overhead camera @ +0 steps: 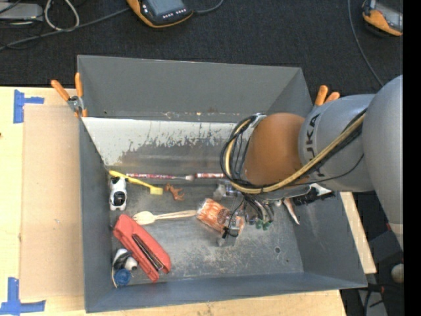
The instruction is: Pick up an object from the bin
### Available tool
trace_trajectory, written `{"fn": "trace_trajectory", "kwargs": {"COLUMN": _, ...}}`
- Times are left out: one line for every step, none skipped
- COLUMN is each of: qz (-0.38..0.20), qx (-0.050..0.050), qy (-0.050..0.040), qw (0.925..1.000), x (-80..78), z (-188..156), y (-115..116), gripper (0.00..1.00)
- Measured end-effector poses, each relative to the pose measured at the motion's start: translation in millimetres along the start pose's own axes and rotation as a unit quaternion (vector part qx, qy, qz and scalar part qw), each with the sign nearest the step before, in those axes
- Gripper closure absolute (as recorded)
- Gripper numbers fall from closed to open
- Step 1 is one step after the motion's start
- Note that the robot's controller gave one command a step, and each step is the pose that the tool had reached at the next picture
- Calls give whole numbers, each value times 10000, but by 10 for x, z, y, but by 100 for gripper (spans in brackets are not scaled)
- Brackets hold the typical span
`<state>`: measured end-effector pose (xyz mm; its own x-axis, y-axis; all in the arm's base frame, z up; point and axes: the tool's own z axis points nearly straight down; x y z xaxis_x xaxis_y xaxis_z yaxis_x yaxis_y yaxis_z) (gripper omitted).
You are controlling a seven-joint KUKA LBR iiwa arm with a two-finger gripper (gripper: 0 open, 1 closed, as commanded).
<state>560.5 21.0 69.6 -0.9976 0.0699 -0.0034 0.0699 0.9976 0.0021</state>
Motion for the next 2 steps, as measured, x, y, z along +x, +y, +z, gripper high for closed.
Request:
{"fn": "trace_trajectory", "kwargs": {"qz": 927, "qx": -7, "qy": -11, "qw": 9957, "x": -40, "z": 35, "y": 105, "gripper": 0}}
{"fn": "trace_trajectory", "kwargs": {"qz": 222, "qx": -5, "qy": -9, "qw": 9998, "x": -17, "z": 1, "y": -17, "gripper": 100}}
